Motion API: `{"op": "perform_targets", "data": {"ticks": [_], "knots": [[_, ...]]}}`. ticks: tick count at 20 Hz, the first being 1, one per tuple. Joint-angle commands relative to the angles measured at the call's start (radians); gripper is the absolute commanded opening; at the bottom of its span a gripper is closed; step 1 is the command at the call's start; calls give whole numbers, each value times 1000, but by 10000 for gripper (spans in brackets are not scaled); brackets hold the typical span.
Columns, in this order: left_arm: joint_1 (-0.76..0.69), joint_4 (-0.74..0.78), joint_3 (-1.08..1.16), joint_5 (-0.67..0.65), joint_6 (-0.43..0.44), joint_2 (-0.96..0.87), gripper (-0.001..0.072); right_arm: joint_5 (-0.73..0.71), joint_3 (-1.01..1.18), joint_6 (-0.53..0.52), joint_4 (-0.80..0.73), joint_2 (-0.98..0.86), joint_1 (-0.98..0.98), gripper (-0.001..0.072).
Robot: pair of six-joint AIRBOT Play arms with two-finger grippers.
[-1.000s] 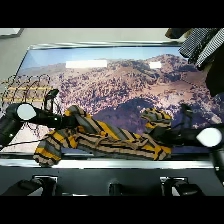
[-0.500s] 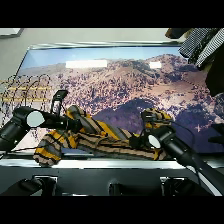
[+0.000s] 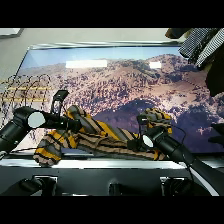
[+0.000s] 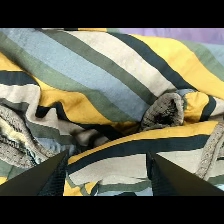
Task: Fold the clothes and pants, and hang the long-sleeved shirts on hangers.
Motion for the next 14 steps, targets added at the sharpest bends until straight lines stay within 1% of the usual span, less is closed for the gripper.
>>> {"op": "perform_targets", "data": {"ticks": [1,2,4,5,9,10,12,14], "knots": [[-1,6,0,1,-1,0,557,-17,1,18,-25,-2,1,245],[-1,6,0,1,-1,0,557,-25,1,26,-36,-2,1,224],[-1,6,0,1,-1,0,557,-26,1,49,-46,-2,1,36],[-1,6,0,0,-1,0,557,-27,1,51,-45,-2,1,24],[-23,2,3,-23,-11,5,557,14,57,79,-40,10,1,24],[-52,2,3,-38,-28,5,557,31,82,92,-40,10,1,24],[-139,11,2,-44,-32,5,557,50,112,107,-36,10,1,24],[-240,70,1,-29,-108,-1,557,59,120,125,-32,10,1,24]]}}
